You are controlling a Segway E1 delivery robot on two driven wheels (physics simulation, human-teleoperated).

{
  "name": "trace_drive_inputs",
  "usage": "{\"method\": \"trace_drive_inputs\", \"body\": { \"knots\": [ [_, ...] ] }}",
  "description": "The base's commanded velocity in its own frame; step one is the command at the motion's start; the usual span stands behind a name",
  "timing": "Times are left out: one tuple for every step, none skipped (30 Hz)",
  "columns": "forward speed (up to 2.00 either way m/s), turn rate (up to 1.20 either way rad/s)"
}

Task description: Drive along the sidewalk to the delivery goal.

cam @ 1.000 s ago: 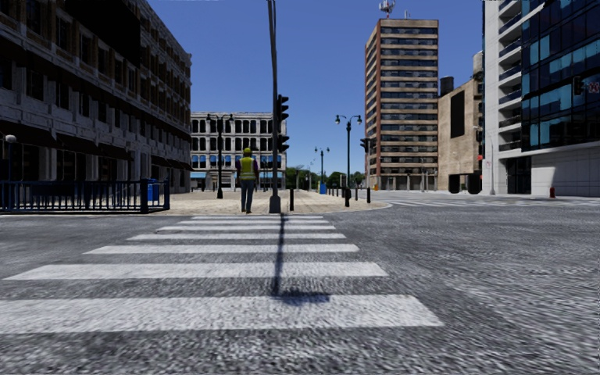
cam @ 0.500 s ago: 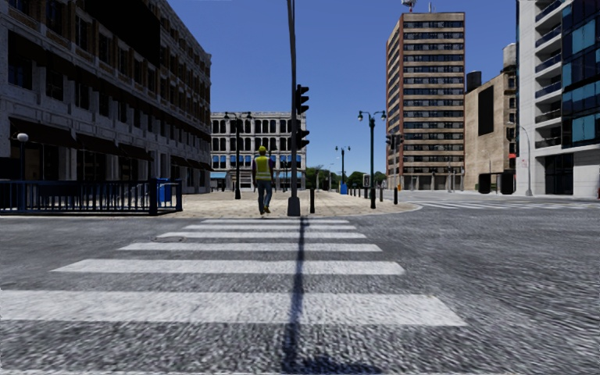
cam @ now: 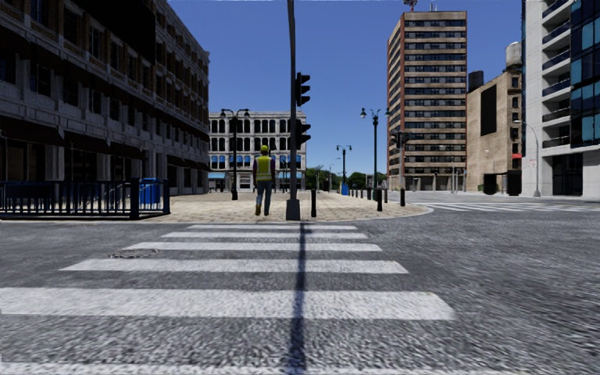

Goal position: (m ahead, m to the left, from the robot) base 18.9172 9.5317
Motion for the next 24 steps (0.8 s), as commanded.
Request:
{"method": "trace_drive_inputs", "body": {
  "knots": [
    [1.83,0.03],
    [1.83,0.05],
    [1.83,0.10],
    [1.83,0.14],
    [1.83,0.17],
    [1.83,0.21],
    [1.83,0.21],
    [1.83,0.25],
    [1.83,0.25],
    [1.83,0.26],
    [1.83,0.26],
    [1.83,0.26],
    [1.83,0.26],
    [1.83,0.26],
    [1.83,0.26],
    [1.83,0.26],
    [1.83,0.26],
    [1.83,0.26],
    [1.83,0.26],
    [1.83,0.26],
    [1.83,0.26],
    [1.83,0.26],
    [1.83,0.26],
    [1.83,0.26]
  ]
}}
